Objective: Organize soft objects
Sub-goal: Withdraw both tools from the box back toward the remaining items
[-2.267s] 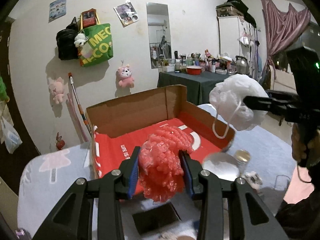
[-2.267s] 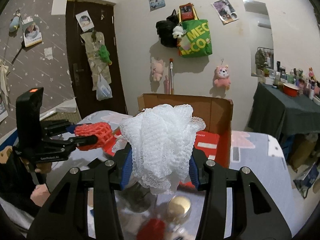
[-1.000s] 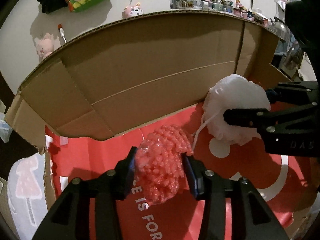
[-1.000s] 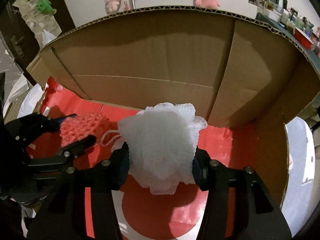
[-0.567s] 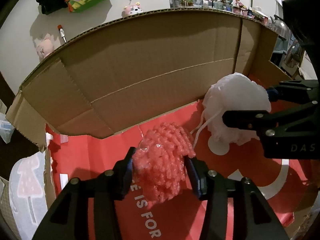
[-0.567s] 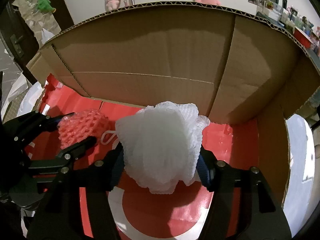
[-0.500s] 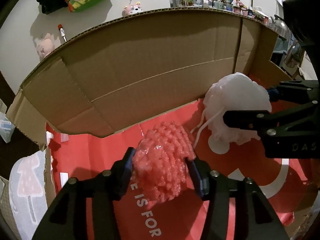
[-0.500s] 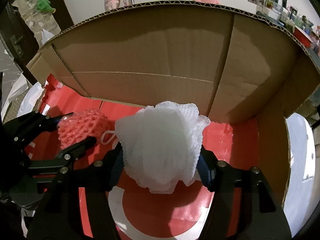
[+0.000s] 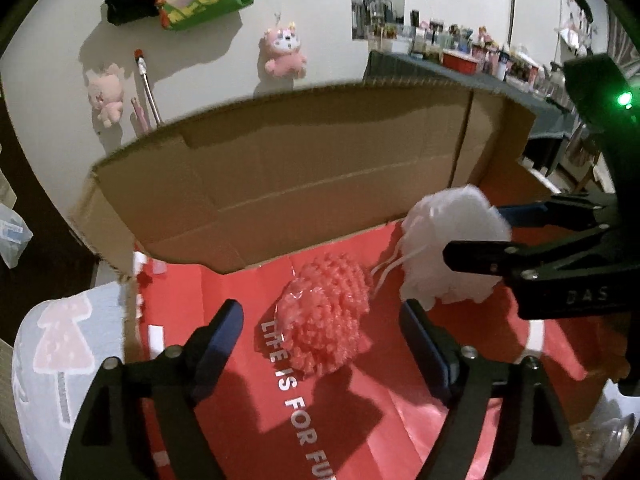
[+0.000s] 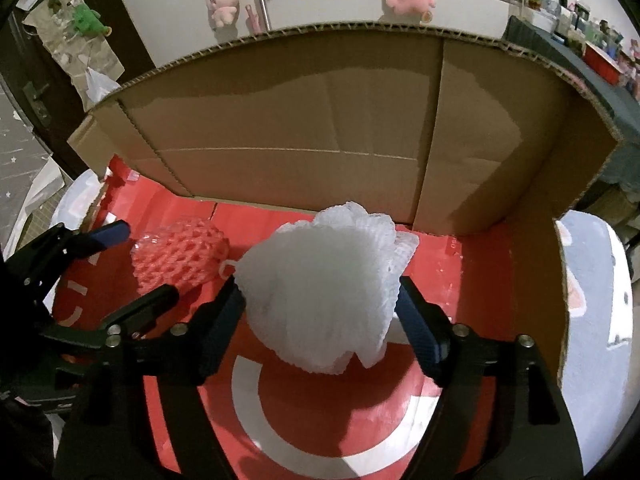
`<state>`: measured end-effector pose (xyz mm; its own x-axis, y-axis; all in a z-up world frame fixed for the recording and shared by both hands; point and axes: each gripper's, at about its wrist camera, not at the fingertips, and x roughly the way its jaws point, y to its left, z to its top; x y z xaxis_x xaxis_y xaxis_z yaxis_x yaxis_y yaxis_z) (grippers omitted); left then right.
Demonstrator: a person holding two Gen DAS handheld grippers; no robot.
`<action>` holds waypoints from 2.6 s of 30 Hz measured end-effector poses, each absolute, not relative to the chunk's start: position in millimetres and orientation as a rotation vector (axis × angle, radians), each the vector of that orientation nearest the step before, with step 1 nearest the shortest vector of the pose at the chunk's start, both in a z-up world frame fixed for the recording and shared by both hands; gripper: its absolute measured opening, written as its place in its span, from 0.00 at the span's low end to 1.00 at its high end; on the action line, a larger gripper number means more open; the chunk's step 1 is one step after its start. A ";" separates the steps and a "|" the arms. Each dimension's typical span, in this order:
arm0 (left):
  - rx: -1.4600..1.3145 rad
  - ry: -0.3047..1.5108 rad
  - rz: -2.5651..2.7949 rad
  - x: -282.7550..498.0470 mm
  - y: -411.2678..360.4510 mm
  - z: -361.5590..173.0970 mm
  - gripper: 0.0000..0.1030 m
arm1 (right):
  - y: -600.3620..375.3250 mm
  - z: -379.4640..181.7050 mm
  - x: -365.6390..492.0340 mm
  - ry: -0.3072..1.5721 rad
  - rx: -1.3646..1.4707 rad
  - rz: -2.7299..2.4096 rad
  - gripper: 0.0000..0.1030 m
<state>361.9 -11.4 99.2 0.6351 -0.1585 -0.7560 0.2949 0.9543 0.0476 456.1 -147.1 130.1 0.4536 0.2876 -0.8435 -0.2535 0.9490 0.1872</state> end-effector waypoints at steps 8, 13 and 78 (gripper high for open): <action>0.106 0.746 -0.255 331.0 4.3 142.4 0.96 | -147.4 169.9 420.1 0.954 0.034 0.323 0.79; 0.065 0.661 -0.250 294.0 12.7 172.8 1.00 | -148.5 204.5 381.0 0.863 0.030 0.330 0.85; -0.013 0.537 -0.135 26.4 18.8 34.5 1.00 | -159.4 78.1 40.5 0.540 0.012 0.120 0.97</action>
